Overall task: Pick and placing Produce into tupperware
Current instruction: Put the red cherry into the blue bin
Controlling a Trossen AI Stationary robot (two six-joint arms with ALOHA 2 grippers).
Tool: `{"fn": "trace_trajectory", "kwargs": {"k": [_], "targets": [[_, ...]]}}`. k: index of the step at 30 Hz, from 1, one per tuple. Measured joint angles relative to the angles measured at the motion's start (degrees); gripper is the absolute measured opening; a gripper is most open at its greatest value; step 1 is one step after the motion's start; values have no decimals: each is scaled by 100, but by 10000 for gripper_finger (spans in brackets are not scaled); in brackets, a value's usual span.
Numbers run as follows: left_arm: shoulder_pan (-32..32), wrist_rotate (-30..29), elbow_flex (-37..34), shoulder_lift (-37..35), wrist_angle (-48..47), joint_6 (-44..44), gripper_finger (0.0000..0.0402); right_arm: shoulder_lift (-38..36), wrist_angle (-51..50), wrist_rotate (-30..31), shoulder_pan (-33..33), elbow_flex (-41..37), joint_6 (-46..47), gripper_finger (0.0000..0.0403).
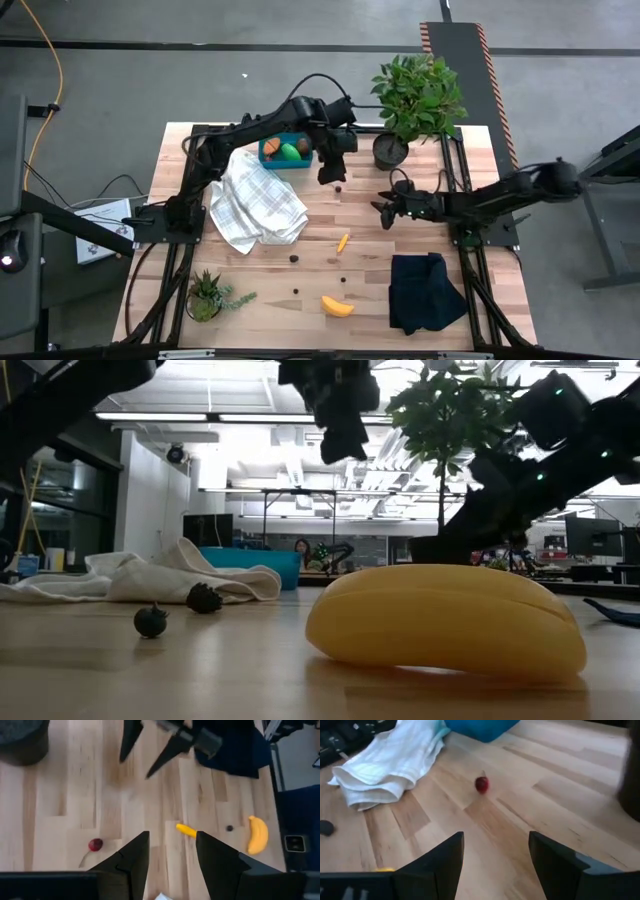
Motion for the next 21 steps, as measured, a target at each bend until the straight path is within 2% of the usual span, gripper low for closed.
{"fn": "trace_trajectory", "kwargs": {"k": [6,10,16,21], "targets": [[-185,-24,-1,-67,-239,18,149,1130,1241,-54,-85,4,-50,215],[-283,-42,-1,-103,-450,98,149,1743,1838,-352,-185,43,-50,215],[-271,-44,-5,-245,-643,69,149,2325,1883,-785,-220,588,-450,215],[-271,-146,-4,-487,-538,3,149,2589,1888,-602,-268,828,-531,215]]}}
